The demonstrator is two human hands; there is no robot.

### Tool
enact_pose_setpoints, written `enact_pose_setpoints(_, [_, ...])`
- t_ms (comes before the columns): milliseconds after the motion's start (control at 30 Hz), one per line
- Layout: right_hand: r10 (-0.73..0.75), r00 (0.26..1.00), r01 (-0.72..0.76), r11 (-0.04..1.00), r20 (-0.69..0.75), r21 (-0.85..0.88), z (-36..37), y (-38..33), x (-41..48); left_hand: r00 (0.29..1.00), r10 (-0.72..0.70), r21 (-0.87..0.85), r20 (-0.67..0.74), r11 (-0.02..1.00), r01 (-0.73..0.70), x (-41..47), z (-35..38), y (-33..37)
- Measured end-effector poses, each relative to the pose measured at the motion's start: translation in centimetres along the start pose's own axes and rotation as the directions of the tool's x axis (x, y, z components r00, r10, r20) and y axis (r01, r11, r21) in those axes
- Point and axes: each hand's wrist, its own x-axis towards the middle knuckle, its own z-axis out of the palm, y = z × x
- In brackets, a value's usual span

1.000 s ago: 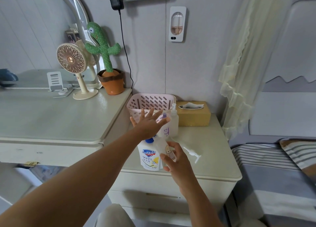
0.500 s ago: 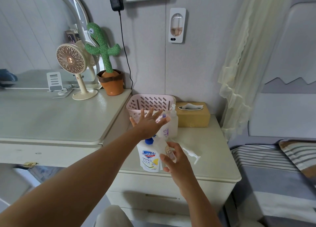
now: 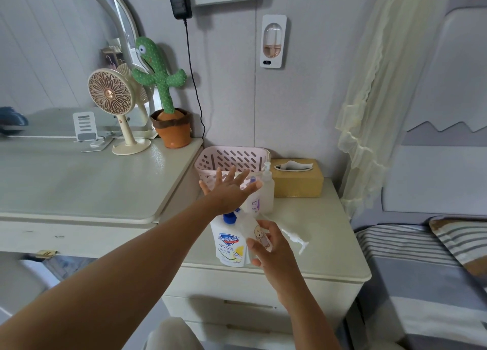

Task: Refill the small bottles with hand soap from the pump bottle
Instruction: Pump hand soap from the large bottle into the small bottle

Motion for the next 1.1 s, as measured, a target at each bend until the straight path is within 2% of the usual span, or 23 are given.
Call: enact_pose_setpoints(1100, [-0.007,1.000,0.007,1.000,0.005,-0.028,0.17,0.26,0.45,0.999,-0.027,-0.044,0.026,0.999,0.029,0.81,0.46,-0.68])
